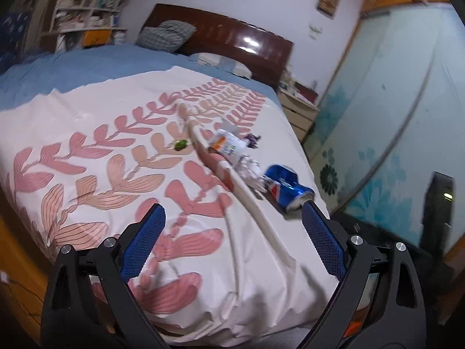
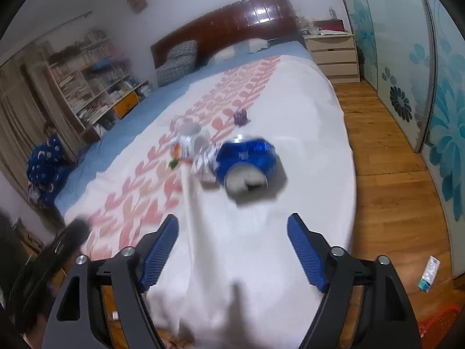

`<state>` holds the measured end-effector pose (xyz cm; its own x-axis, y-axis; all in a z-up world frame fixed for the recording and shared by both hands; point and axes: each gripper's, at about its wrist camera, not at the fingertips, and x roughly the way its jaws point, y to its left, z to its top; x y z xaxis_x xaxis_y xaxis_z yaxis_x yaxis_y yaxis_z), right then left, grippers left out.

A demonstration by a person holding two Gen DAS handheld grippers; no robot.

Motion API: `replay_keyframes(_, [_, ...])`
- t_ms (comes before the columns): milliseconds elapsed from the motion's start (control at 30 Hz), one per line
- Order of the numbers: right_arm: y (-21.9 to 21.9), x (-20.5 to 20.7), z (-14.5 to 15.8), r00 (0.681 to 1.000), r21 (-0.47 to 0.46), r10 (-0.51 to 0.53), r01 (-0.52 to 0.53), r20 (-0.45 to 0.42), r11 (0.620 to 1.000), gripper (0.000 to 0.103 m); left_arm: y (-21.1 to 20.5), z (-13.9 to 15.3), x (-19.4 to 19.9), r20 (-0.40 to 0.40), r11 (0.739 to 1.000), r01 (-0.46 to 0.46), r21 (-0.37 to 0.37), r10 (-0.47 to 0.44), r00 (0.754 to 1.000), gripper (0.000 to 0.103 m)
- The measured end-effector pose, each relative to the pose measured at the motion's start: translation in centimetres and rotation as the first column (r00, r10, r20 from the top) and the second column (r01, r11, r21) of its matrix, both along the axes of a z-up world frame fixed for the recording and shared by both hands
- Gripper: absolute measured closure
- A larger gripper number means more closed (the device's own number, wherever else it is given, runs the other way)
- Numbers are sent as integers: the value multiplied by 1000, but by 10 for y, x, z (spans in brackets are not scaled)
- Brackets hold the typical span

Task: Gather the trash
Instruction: 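Move both open tools back over the bed, then grasp the crushed blue can with the right tool while the left tool grasps crumpled paper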

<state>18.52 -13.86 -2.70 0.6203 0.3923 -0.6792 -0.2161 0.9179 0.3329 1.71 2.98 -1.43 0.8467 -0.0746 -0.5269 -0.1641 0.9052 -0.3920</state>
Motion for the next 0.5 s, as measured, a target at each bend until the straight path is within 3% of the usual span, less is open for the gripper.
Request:
replay_keyframes(200, [13, 86, -47, 986, 32, -88, 93, -142, 995, 18, 22, -8, 0, -7, 996, -56, -74, 55, 998, 9])
replay_keyframes(367, [30, 114, -69, 986, 23, -60, 64, -157, 998, 17, 25, -10, 8, -7, 995, -48, -85, 48, 999, 9])
replay_keyframes(500, [30, 125, -69, 990, 64, -47, 57, -136, 996, 17, 23, -12, 18, -11, 996, -40, -85, 39, 999, 9])
